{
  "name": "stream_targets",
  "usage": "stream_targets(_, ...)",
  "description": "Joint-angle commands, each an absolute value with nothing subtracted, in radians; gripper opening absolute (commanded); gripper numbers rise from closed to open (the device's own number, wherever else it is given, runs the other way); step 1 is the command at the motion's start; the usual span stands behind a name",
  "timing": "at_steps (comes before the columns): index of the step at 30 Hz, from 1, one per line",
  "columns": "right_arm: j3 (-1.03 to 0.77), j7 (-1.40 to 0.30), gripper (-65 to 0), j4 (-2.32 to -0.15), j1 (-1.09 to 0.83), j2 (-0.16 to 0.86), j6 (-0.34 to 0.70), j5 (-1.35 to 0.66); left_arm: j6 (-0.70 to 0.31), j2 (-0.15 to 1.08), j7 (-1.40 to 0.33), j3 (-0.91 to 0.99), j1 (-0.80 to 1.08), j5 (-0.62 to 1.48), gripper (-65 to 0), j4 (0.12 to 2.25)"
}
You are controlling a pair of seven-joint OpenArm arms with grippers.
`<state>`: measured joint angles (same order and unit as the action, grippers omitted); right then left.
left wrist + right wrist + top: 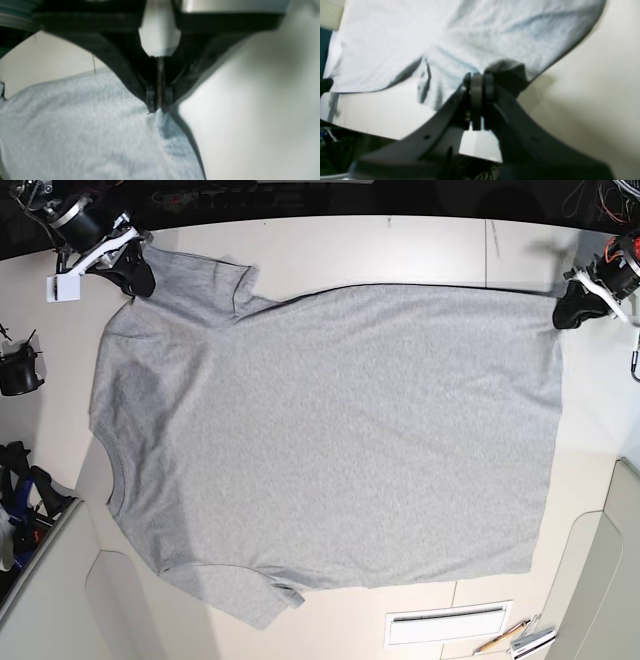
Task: Fold the T-shirt properly
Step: 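Lift the grasped edge with both grippers and fold it across the shirt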
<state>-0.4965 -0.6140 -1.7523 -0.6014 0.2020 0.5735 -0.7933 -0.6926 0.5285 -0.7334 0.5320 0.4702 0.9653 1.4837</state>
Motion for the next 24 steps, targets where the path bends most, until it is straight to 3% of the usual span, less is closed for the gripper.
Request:
stream_targets(1,-0.509,-0.596,-65.0,-1.780,-0.606,0.211,0.585,-0.813,-0.698,0.550,-0.715,0.550,0.468,0.987,-65.0,1.515)
stream_targets(9,-0.511,-0.596,-65.0,-1.872,-0.583,0.210,0.583,-0.808,-0.698,0.549,-0.715,0.563,0.446,0.961,-65.0,1.584)
stream_targets(24,-0.507,-0.597,-65.0,-1.761,-0.271,0.210,0.580,-0.740,-0.698,0.549,-0.670,0.532,0.242,0.873,-65.0,1.469)
